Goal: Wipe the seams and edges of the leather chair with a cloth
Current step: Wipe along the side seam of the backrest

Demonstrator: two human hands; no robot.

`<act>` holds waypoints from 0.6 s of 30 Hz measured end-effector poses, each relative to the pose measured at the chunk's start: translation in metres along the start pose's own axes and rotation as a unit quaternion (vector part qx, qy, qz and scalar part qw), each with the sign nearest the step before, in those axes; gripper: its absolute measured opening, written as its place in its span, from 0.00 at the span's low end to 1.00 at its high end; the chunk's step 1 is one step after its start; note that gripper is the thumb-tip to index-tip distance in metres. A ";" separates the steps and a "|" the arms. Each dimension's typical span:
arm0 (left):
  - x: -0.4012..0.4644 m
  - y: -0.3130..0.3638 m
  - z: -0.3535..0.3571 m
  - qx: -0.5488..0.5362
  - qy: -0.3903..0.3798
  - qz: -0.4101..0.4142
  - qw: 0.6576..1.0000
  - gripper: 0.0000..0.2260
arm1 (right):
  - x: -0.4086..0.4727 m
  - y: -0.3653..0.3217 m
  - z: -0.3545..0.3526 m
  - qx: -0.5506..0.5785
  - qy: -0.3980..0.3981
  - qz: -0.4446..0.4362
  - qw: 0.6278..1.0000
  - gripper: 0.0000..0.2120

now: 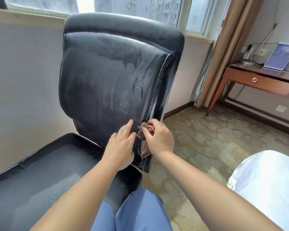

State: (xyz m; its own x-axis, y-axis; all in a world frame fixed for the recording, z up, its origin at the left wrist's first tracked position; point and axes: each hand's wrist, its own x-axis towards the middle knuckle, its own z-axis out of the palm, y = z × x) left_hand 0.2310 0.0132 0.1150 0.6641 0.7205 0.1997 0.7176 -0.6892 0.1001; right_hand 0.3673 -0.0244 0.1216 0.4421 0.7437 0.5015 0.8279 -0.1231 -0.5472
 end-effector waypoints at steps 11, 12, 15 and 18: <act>0.033 0.009 -0.056 -0.027 0.036 -0.006 0.999 0.28 | 0.083 -0.037 -0.054 0.039 0.133 -0.008 0.990 0.13; 0.036 0.010 -0.059 -0.028 0.038 -0.004 0.999 0.27 | 0.092 -0.039 -0.060 0.032 0.144 -0.023 0.989 0.13; 0.049 0.011 -0.069 -0.027 0.048 -0.004 0.998 0.29 | 0.114 -0.041 -0.072 -0.007 0.193 -0.102 0.976 0.13; 0.064 0.013 -0.080 -0.021 0.061 -0.008 0.998 0.33 | 0.128 -0.040 -0.073 -0.045 0.223 -0.151 0.962 0.13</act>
State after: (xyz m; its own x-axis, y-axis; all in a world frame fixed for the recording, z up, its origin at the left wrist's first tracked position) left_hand 0.2661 0.0447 0.2074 0.6201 0.7186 0.3148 0.7170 -0.6820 0.1441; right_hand 0.4163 0.0280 0.2562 0.2647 0.4013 0.8769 0.9594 -0.0179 -0.2815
